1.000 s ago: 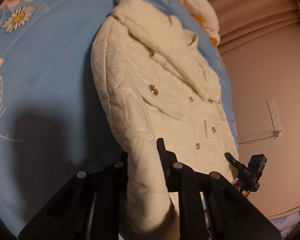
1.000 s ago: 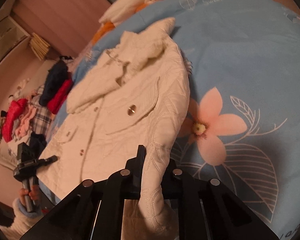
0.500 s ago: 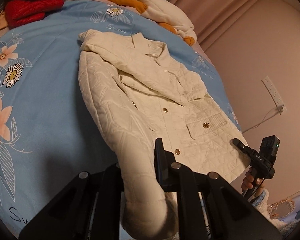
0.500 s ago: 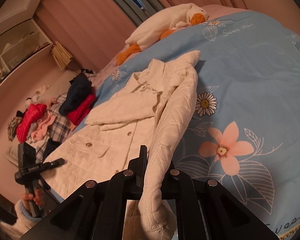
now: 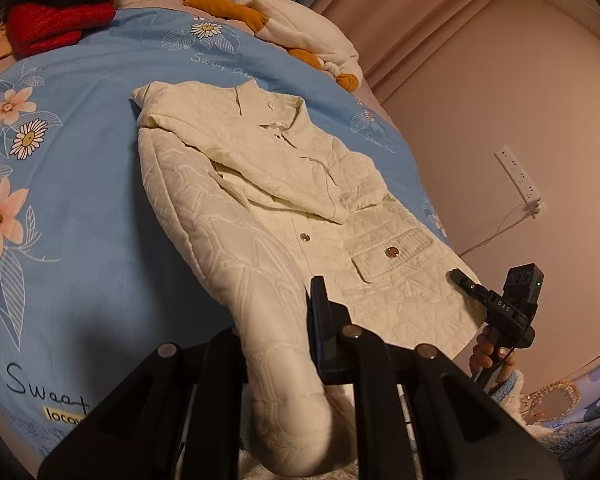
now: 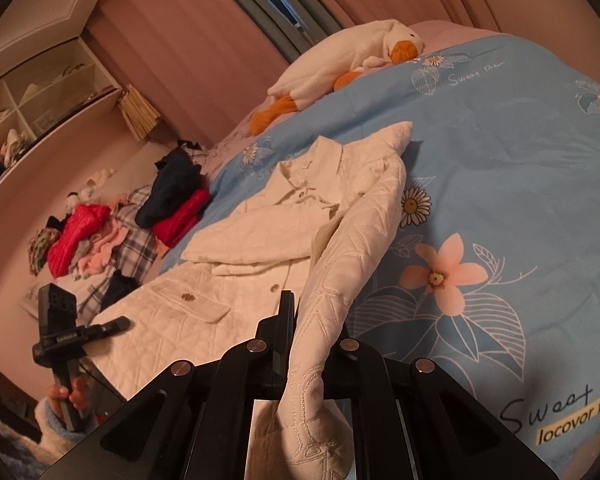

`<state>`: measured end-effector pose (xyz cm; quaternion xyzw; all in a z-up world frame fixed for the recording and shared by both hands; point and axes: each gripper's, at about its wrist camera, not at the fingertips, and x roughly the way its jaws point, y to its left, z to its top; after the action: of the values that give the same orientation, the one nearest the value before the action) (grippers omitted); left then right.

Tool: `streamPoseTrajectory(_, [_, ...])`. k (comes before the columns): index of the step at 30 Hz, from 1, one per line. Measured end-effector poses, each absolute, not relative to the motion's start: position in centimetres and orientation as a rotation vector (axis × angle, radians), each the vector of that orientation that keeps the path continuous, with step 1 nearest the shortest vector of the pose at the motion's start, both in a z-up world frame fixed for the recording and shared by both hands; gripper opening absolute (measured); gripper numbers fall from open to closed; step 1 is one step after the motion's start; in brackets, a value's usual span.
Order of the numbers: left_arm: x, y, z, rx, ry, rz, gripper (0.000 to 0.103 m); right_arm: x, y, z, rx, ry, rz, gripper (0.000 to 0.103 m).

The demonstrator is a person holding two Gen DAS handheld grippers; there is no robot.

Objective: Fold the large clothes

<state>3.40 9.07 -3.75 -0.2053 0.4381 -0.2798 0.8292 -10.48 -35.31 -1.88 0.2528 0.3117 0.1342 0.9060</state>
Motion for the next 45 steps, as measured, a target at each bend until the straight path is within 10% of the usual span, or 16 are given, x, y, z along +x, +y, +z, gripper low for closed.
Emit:
streamPoseTrajectory(28, [6.1,12.2,-1.1,-0.602,0.889,-0.613,0.013,-11.6,-37.1,0.7,0.546,0.564,0.367,0.009])
streamPoseTrajectory(45, [20.4,13.0,-0.2,-0.685,0.947,-0.543,0.015,-0.9,-39.4,1.8,0.670,0.564,0.358,0.009])
